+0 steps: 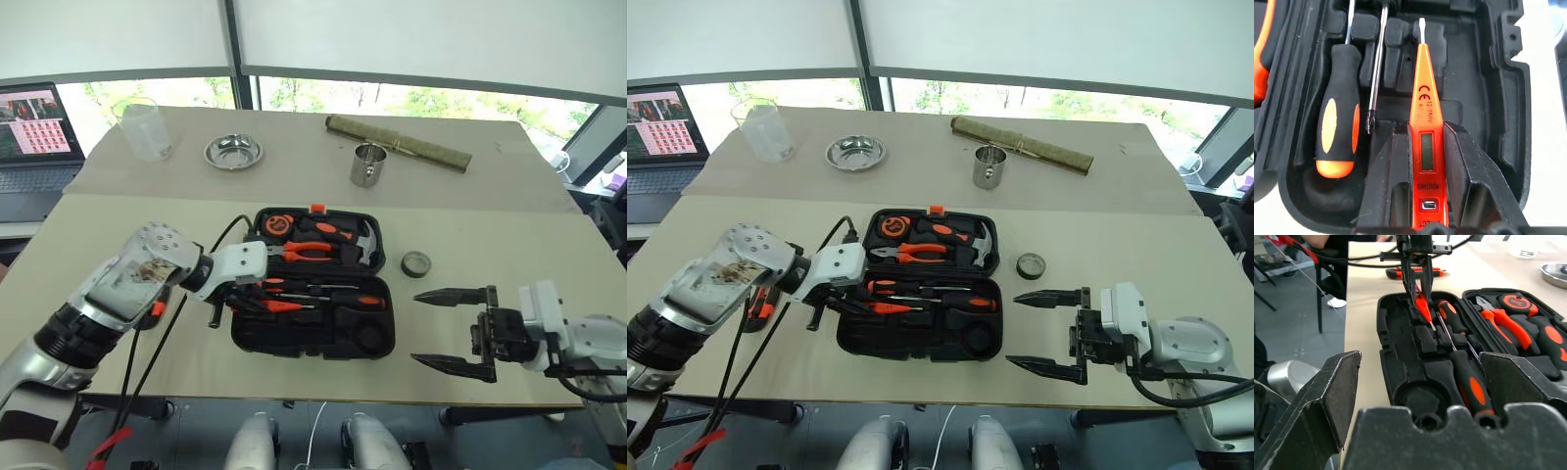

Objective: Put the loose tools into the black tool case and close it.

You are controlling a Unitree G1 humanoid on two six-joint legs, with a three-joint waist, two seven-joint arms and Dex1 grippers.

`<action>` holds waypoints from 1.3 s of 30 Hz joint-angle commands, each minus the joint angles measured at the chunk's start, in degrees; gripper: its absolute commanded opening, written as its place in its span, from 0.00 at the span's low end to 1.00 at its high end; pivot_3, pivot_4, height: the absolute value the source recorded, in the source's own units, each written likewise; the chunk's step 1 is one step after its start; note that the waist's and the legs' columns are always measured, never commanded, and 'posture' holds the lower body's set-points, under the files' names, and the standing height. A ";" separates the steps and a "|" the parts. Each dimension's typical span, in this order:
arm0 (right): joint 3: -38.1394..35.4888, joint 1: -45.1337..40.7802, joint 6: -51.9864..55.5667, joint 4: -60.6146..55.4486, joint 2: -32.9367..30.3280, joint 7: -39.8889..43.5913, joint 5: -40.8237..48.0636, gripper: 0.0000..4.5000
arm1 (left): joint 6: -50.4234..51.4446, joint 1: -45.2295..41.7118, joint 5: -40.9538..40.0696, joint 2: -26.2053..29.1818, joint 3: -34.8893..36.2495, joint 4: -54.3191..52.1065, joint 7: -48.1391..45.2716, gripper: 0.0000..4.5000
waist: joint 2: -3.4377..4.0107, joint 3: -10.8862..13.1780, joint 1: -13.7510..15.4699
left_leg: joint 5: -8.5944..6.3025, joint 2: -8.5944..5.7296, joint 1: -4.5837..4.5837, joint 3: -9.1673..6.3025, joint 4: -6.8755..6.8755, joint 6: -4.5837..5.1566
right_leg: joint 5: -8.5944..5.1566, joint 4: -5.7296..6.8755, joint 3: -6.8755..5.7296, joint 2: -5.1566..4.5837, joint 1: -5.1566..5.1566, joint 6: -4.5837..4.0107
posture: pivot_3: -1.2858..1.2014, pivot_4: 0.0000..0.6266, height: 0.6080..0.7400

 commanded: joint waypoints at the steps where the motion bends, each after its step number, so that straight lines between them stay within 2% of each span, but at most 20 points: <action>1: -1.86 1.37 -2.87 -0.57 0.50 0.73 -0.31 1.00 | 0.59 -1.85 3.46 -0.80 -1.85 -0.48 0.20 0.10 | 0.00 0.00 0.08 | -0.02 0.00 -0.04 0.00 0.06 0.03 | 0.00 0.00 0.00 0.00 -0.01 0.00 | 0.52 0.24 1.00; 9: -1.64 2.76 -4.05 -0.70 1.50 0.21 -0.77 1.00 | -0.54 -3.03 8.61 -2.37 -4.61 1.57 -0.37 0.10 | 0.01 0.00 0.26 | -0.04 -0.01 0.02 -0.03 0.21 0.07 | 0.01 0.04 -0.01 -0.01 0.10 0.02 | 0.52 0.24 1.00; 19: -0.27 2.40 -3.02 -1.52 2.04 -1.31 -1.06 1.00 | 0.02 -3.90 9.53 -6.30 -5.34 3.03 -1.26 0.10 | 0.03 -0.02 0.69 | -0.04 -0.02 0.10 -0.03 0.25 0.07 | 0.02 0.04 0.00 -0.02 0.20 0.04 | 0.52 0.24 1.00; 26: 0.56 0.23 0.06 -3.63 1.40 -3.64 -0.13 1.00 | 0.62 -3.20 11.73 -4.76 -6.73 2.83 -3.39 0.10 | 0.06 -0.03 0.47 | -0.04 -0.01 0.13 -0.03 0.24 0.07 | 0.02 0.06 0.01 0.00 0.19 0.04 | 0.52 0.24 1.00; 28: 0.64 0.01 0.53 -3.94 1.57 -4.05 -0.13 1.00 | 1.26 -2.27 10.55 -5.02 -5.23 2.48 -3.02 0.32 | 0.07 -0.04 0.28 | -0.04 0.02 0.15 -0.03 0.22 0.07 | 0.02 0.07 0.01 0.02 0.20 0.03 | 0.52 0.24 1.00; 32: 0.99 -0.36 1.05 -4.47 2.19 -4.90 -0.02 1.00 | 2.15 -0.92 2.84 -9.37 2.20 1.21 -1.83 0.62 | 0.07 -0.03 0.15 | -0.05 0.04 0.13 -0.05 0.22 0.08 | 0.02 0.09 0.02 0.02 0.17 0.03 | 0.52 0.24 1.00; 37: 0.84 0.01 1.62 -4.93 2.43 -5.13 0.31 1.00 | -1.26 -0.94 -2.14 -12.06 8.41 1.08 -1.16 0.62 | 0.06 -0.03 0.69 | -0.04 -0.01 0.00 -0.11 0.34 0.07 | 0.03 0.09 -0.04 -0.03 0.15 0.05 | 0.52 0.24 1.00; 39: 0.69 0.12 1.69 -4.62 2.43 -5.19 0.28 1.00 | -2.01 -0.63 -3.18 -11.53 10.76 1.57 -0.79 0.62 | 0.06 -0.03 0.67 | -0.05 0.00 0.00 -0.11 0.34 0.08 | 0.03 0.08 -0.04 -0.02 0.15 0.05 | 0.52 0.24 1.00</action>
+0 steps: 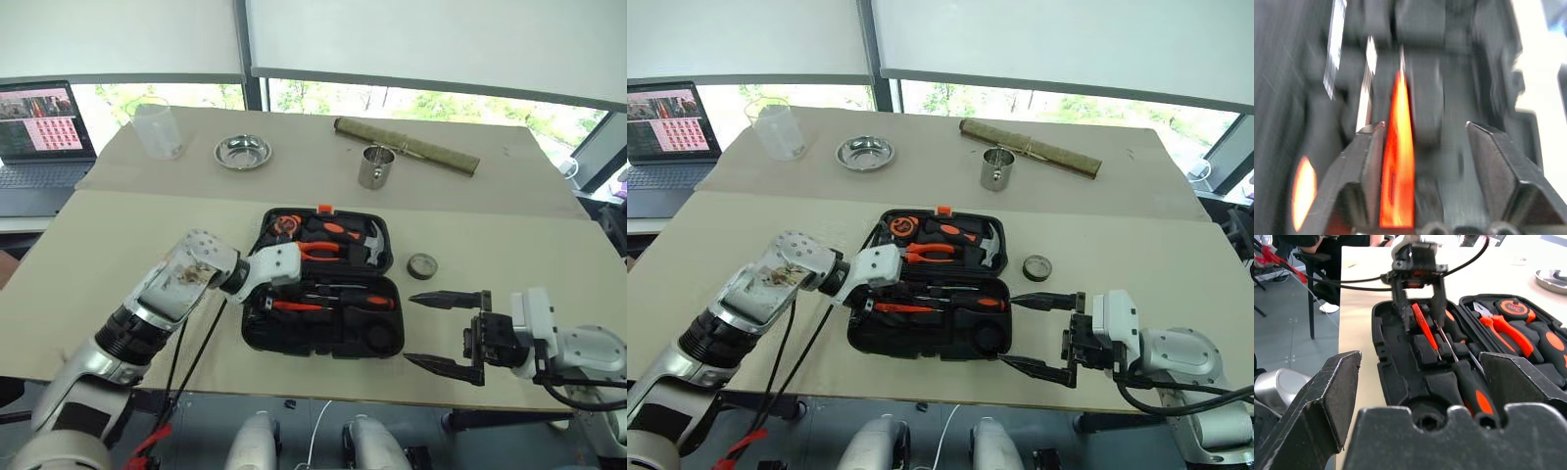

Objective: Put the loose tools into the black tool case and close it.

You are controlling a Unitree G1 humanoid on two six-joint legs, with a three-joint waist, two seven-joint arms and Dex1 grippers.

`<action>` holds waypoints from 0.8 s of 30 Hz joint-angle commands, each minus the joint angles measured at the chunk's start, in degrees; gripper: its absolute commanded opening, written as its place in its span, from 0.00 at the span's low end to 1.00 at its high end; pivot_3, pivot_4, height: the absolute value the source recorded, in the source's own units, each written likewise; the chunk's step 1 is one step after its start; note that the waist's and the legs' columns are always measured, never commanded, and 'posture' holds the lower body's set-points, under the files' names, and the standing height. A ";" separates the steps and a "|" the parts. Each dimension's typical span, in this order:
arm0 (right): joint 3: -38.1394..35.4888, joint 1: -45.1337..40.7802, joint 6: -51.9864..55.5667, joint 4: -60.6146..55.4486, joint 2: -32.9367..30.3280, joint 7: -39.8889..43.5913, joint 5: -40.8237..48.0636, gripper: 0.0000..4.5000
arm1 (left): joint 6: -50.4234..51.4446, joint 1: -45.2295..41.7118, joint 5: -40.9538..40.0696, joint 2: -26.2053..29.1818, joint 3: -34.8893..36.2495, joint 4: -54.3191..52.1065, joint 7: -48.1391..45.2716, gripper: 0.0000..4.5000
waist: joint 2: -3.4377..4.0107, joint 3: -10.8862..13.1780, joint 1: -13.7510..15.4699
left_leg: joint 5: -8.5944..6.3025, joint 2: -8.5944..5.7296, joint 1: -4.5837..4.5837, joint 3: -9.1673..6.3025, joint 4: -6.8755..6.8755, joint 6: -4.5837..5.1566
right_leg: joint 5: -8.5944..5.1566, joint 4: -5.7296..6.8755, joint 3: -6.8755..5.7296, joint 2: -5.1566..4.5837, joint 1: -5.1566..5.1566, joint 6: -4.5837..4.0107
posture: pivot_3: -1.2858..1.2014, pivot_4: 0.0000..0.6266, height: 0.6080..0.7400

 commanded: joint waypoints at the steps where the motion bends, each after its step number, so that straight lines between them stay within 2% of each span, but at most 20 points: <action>1: -0.77 0.07 0.36 -1.32 0.00 -0.12 1.53 1.00 | -2.61 -0.30 -2.88 0.55 5.52 -0.02 0.90 0.50 | 0.00 0.00 -0.02 | 0.00 0.00 0.00 0.00 0.00 0.00 | 0.00 0.00 0.00 0.00 0.00 0.00 | 0.52 0.24 1.00; 2: -0.79 0.07 0.40 -1.26 0.05 -0.20 1.54 1.00 | -3.12 0.11 -3.00 0.72 6.34 0.71 1.29 0.46 | 0.00 0.00 -0.09 | 0.00 0.00 0.01 0.00 0.00 0.00 | 0.00 0.00 0.00 0.00 0.00 0.00 | 0.52 0.24 1.00; 7: -0.53 0.09 0.54 -1.41 0.77 -1.12 1.51 1.00 | -6.37 3.22 -2.42 0.21 7.72 5.28 3.43 0.04 | 0.01 0.00 -0.27 | 0.00 0.01 0.09 0.01 -0.02 0.00 | 0.00 0.02 0.01 0.01 0.03 0.00 | 0.52 0.24 1.00; 8: -0.47 -0.04 0.55 -1.46 1.02 -1.40 1.44 1.00 | -6.80 4.03 -2.23 -0.38 7.57 5.86 4.19 0.01 | 0.01 0.00 -0.26 | 0.00 0.01 0.09 0.00 -0.02 0.00 | 0.00 0.02 0.01 0.01 0.03 0.00 | 0.52 0.24 1.00; 12: -0.62 -0.53 0.82 -1.75 1.52 -2.15 1.50 1.00 | -11.22 7.25 -0.11 -2.20 6.26 7.27 7.24 0.01 | 0.00 0.00 -0.06 | 0.00 0.01 0.05 0.01 -0.01 0.00 | 0.01 0.01 0.01 0.00 0.02 0.00 | 0.52 0.24 1.00; 20: -0.74 -1.11 1.71 -2.36 1.58 -3.33 1.79 1.00 | -7.66 11.26 -0.37 -2.36 4.94 4.55 8.17 0.01 | 0.01 -0.01 -0.03 | 0.00 0.01 0.05 0.01 -0.01 0.00 | 0.01 0.01 0.01 0.00 0.02 0.00 | 0.52 0.24 1.00; 24: -0.43 -1.73 2.22 -2.69 1.70 -3.97 1.86 1.00 | -9.18 12.93 -0.10 -2.34 4.38 4.65 8.15 0.01 | 0.02 -0.01 -0.19 | 0.00 0.02 0.08 0.02 -0.03 0.00 | 0.01 0.01 0.01 0.00 0.02 0.00 | 0.52 0.24 1.00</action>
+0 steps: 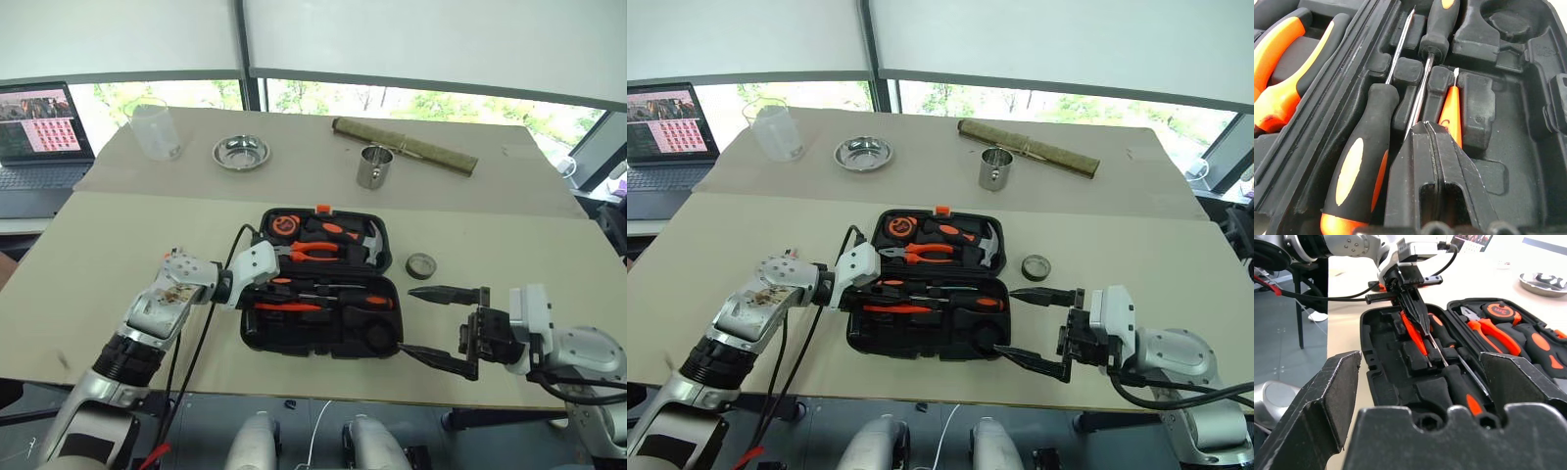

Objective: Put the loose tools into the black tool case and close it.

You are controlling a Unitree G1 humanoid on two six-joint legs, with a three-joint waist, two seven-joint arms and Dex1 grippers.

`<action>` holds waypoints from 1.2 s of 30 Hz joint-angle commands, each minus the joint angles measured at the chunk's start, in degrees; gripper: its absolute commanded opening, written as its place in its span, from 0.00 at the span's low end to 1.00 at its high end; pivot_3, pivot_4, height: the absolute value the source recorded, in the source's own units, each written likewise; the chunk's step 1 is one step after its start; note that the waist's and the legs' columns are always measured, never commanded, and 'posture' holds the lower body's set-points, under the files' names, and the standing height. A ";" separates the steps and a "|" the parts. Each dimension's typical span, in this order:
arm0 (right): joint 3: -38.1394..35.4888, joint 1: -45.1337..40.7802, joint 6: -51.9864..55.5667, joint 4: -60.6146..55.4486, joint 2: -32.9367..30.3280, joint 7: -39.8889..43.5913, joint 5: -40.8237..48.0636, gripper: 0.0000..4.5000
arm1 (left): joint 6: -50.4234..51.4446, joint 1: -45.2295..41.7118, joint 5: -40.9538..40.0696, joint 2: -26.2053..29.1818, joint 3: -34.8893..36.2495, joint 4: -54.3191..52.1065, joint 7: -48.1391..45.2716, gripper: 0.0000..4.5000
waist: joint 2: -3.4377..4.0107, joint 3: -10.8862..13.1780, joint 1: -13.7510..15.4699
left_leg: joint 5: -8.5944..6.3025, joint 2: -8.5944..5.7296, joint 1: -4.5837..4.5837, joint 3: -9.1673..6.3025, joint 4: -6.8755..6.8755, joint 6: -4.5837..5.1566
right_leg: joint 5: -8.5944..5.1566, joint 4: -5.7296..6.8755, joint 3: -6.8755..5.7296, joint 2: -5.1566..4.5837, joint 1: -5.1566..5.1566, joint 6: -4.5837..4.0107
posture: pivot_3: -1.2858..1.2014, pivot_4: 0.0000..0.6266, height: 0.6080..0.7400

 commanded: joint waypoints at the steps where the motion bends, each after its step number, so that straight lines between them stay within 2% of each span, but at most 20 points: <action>1: -0.40 -0.85 0.81 -2.24 0.08 -0.83 1.78 1.00 | -0.43 2.08 -0.08 0.31 -1.10 -1.61 -0.48 0.01 | 0.01 -0.01 -0.08 | 0.00 0.00 0.00 0.00 -0.01 0.00 | 0.00 0.00 0.00 0.00 0.00 0.00 | 0.52 0.24 1.00; 14: -0.02 -1.87 0.08 -0.93 1.02 -1.28 0.65 1.00 | -2.24 5.01 -6.46 -5.45 5.85 -1.41 3.38 0.01 | 0.01 -0.01 -0.03 | 0.00 -0.01 0.00 0.01 0.00 0.00 | 0.00 0.00 0.01 -0.02 0.01 0.00 | 0.52 0.24 1.00; 32: 0.91 -2.18 -0.01 -0.30 1.40 -1.85 -0.07 1.00 | 0.13 7.44 -2.63 -0.64 -1.24 -0.61 -0.55 0.01 | 0.12 -0.09 -0.47 | -0.01 0.01 0.23 0.02 -0.05 0.00 | 0.00 0.01 0.03 0.00 0.16 -0.01 | 0.52 0.24 1.00; 36: 1.55 -2.81 -0.10 0.22 1.69 -1.95 -0.35 1.00 | 3.82 7.02 -2.51 -1.32 -1.52 0.80 2.16 0.01 | 0.19 -0.16 -0.50 | -0.01 0.01 0.37 0.03 -0.05 0.00 | 0.00 0.00 0.03 -0.01 0.31 0.00 | 0.52 0.24 1.00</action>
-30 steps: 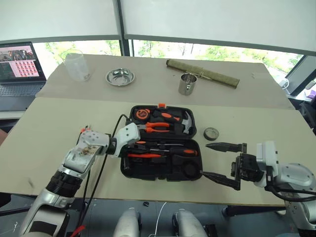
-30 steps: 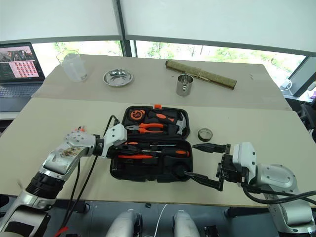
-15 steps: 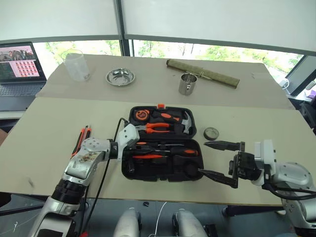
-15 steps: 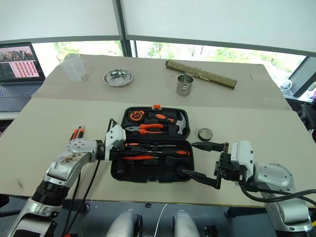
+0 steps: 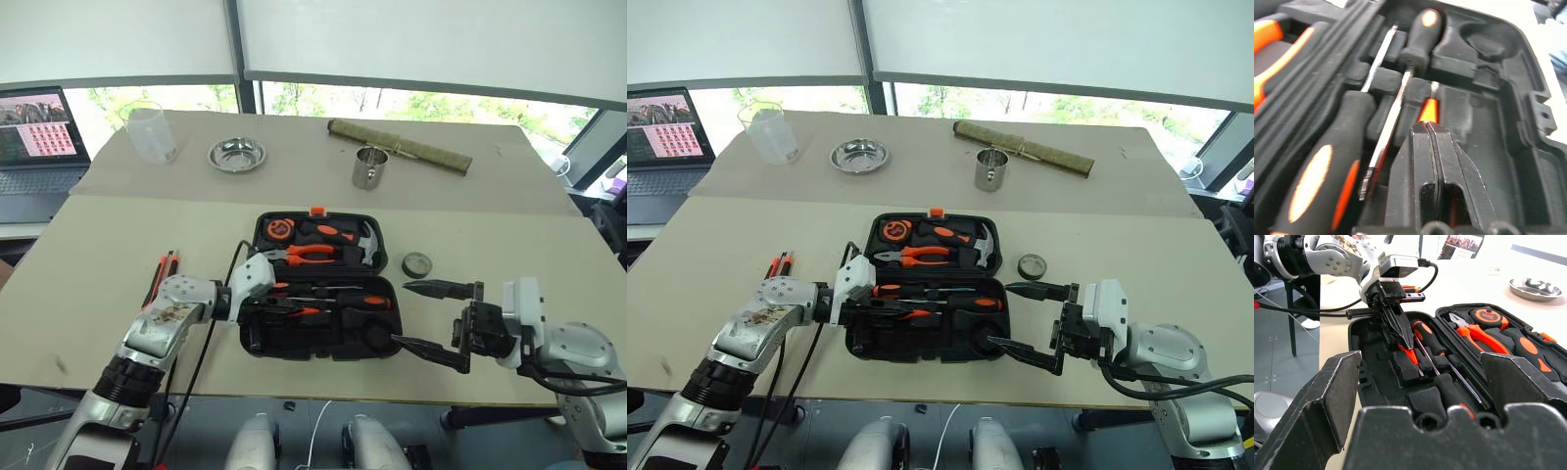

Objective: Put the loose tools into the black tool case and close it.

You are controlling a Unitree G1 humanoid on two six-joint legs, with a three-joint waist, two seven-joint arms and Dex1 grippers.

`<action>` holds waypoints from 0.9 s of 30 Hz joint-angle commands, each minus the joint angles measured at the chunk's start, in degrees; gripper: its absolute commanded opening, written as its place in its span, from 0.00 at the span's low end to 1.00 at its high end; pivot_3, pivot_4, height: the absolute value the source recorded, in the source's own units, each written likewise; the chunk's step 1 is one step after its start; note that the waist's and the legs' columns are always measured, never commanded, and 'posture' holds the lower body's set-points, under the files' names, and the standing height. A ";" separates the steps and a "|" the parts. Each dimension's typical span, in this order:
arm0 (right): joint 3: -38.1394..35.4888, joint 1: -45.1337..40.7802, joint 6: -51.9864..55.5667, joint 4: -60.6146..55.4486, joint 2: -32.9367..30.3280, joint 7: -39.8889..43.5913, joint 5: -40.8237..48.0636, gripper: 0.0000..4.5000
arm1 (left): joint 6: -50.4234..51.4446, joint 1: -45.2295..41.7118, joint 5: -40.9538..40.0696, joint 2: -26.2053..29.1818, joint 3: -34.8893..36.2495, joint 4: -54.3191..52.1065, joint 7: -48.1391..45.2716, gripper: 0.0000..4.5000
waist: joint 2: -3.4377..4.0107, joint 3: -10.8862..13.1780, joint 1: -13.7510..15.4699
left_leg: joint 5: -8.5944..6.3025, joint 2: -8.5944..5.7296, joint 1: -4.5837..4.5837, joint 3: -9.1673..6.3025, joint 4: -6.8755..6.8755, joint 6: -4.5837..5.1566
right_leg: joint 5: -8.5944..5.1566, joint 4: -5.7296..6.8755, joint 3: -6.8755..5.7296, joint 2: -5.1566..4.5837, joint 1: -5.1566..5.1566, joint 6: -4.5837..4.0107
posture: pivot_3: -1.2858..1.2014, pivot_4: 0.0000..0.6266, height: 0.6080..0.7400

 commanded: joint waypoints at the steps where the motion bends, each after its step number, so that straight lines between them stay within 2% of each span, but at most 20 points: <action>1: -0.04 -0.99 -0.86 -0.42 0.30 -0.17 0.03 1.00 | 3.78 1.33 2.13 0.18 -2.59 2.49 1.80 0.01 | 0.03 -0.02 -0.01 | 0.00 0.00 0.05 0.00 0.00 0.00 | 0.00 -0.01 0.00 0.00 0.07 0.00 | 0.52 0.24 1.00; 4: 0.19 -1.13 -0.81 -0.36 0.36 0.09 0.20 1.00 | 3.05 2.64 0.05 -0.24 -0.33 1.57 2.15 0.01 | 0.03 -0.02 -0.08 | -0.01 0.00 0.31 0.00 -0.02 0.00 | -0.01 -0.04 0.00 0.00 0.33 0.00 | 0.52 0.24 1.00; 7: 0.28 -1.41 -1.16 -0.05 0.34 0.70 0.36 1.00 | 2.27 4.96 -4.37 0.03 4.86 -1.54 1.87 0.01 | 0.04 -0.02 -0.55 | -0.01 0.07 0.38 -0.01 -0.05 0.00 | -0.02 -0.05 0.00 0.00 0.39 -0.01 | 0.52 0.24 1.00; 10: -0.19 -1.06 -2.70 0.81 0.32 2.83 0.89 1.00 | -7.09 10.68 -7.34 -0.04 14.28 -5.59 3.23 0.16 | 0.05 -0.02 -1.20 | -0.01 0.14 0.36 -0.05 -0.11 0.00 | -0.03 -0.05 0.04 0.02 0.31 -0.06 | 0.52 0.24 1.00; 11: -0.56 -0.85 -5.17 2.05 0.78 4.07 0.26 1.00 | -11.83 14.53 -8.43 -0.35 20.47 -7.71 4.33 0.26 | 0.04 -0.02 -1.22 | -0.02 0.19 0.33 -0.10 -0.16 0.00 | -0.02 -0.05 0.08 0.05 0.23 -0.09 | 0.52 0.24 1.00; 12: -0.90 -0.57 -7.88 3.48 1.31 5.22 -0.56 1.00 | -14.28 18.33 -10.30 -0.72 26.32 -9.82 5.16 0.31 | 0.01 0.00 -1.51 | -0.01 0.20 0.32 -0.17 -0.17 0.00 | -0.02 -0.04 0.07 0.06 0.22 -0.10 | 0.52 0.24 1.00; 13: -1.24 -0.37 -10.90 5.02 1.89 6.18 -1.61 1.00 | -14.96 22.22 -11.55 -0.71 31.15 -11.85 6.37 0.44 | 0.00 0.00 -1.47 | -0.02 0.32 0.30 -0.18 -0.22 -0.01 | 0.01 -0.06 0.09 0.06 0.08 -0.16 | 0.52 0.24 1.00; 14: -1.56 -0.45 -14.14 6.82 2.94 6.46 -2.82 1.00 | -16.50 26.36 -11.87 -0.95 35.57 -13.36 7.44 0.48 | 0.01 0.00 -1.36 | -0.03 0.35 0.27 -0.21 -0.22 -0.01 | 0.02 -0.06 0.08 0.04 0.09 -0.17 | 0.52 0.24 1.00; 18: -2.73 -0.85 -24.00 10.52 7.83 7.22 -3.09 1.00 | -17.52 42.92 -13.81 -5.16 50.62 -16.93 12.92 0.77 | 0.01 0.00 -1.51 | -0.08 0.32 0.33 -0.13 -0.28 -0.03 | 0.01 -0.11 0.08 -0.13 0.11 -0.15 | 0.52 0.24 1.00; 21: -1.65 0.27 -23.93 9.79 8.95 7.87 -1.41 1.00 | -18.77 53.14 -15.02 -9.74 58.81 -15.79 16.33 0.97 | -0.06 0.01 -1.10 | -0.10 0.24 0.33 -0.08 -0.31 -0.01 | -0.03 -0.14 0.08 -0.31 0.10 -0.07 | 0.52 0.24 1.00; 24: -0.31 1.11 -23.73 8.68 10.16 8.65 0.77 1.00 | -18.16 59.92 -15.56 -13.55 63.94 -13.12 20.32 0.97 | -0.28 -0.02 -0.48 | -0.10 0.24 0.36 -0.07 -0.29 -0.01 | -0.06 -0.19 0.03 -0.32 0.15 -0.08 | 0.52 0.24 1.00; 27: 0.12 0.60 -23.56 8.46 10.91 9.11 1.99 1.00 | -16.36 60.72 -17.99 -14.13 64.10 -14.86 22.59 0.97 | -0.31 0.01 -0.05 | -0.10 0.26 0.35 -0.08 -0.29 -0.02 | -0.32 -0.26 0.00 -0.33 -0.10 -0.39 | 0.52 0.24 1.00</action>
